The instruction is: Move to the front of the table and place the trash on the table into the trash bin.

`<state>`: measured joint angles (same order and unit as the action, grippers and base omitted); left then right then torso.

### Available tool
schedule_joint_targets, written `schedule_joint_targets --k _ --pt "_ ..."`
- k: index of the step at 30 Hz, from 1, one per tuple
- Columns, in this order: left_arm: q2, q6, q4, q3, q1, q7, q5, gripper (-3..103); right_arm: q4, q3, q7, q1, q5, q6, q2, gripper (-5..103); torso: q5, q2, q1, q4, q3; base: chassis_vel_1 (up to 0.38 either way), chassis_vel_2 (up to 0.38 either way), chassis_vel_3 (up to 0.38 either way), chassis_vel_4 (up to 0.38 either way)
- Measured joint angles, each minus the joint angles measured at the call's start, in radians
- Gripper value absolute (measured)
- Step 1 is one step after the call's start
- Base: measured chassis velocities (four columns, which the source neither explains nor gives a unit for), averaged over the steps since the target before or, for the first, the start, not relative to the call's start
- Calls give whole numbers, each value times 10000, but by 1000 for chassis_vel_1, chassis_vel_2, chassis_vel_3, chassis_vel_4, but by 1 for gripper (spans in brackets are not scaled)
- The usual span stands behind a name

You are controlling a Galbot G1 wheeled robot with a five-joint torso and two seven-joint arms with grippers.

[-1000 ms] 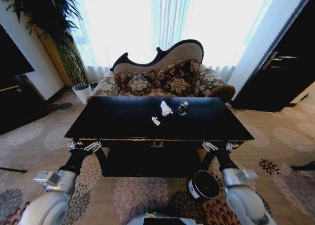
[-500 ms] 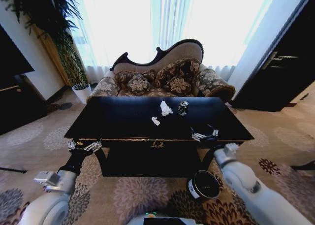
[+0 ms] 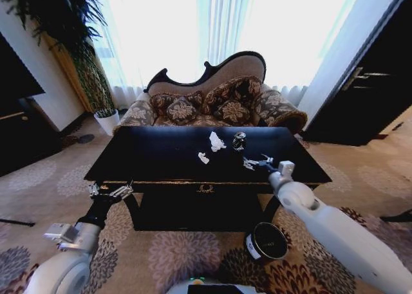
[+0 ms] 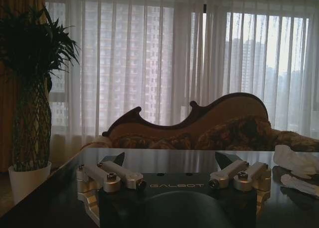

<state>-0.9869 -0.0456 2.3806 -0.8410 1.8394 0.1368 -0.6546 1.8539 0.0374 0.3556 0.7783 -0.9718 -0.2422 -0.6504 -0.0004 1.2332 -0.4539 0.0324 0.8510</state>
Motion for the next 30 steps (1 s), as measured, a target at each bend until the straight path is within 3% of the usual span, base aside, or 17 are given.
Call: schedule_joint_targets --k 18,20,24,30 --pt "0 0 0 0 0 0 0 100 -1656 -1981 149 -2354 311 -7 -1160 101 1 0 0 -1 -1 0 0 0 0" --pt "0 0 1 0 0 0 0 100 -1772 -2058 149 -2406 366 7 -1242 96 1 0 0 0 -1 0 0 0 0" --pt "0 0 0 0 0 0 0 100 -2050 -2163 140 -2547 413 65 -1516 75 1 0 0 1 -1 0 0 0 0" --pt "0 0 0 0 0 0 0 100 -2212 -2114 141 -2638 430 82 -1692 59 1 0 0 -1 -1 0 0 0 0"
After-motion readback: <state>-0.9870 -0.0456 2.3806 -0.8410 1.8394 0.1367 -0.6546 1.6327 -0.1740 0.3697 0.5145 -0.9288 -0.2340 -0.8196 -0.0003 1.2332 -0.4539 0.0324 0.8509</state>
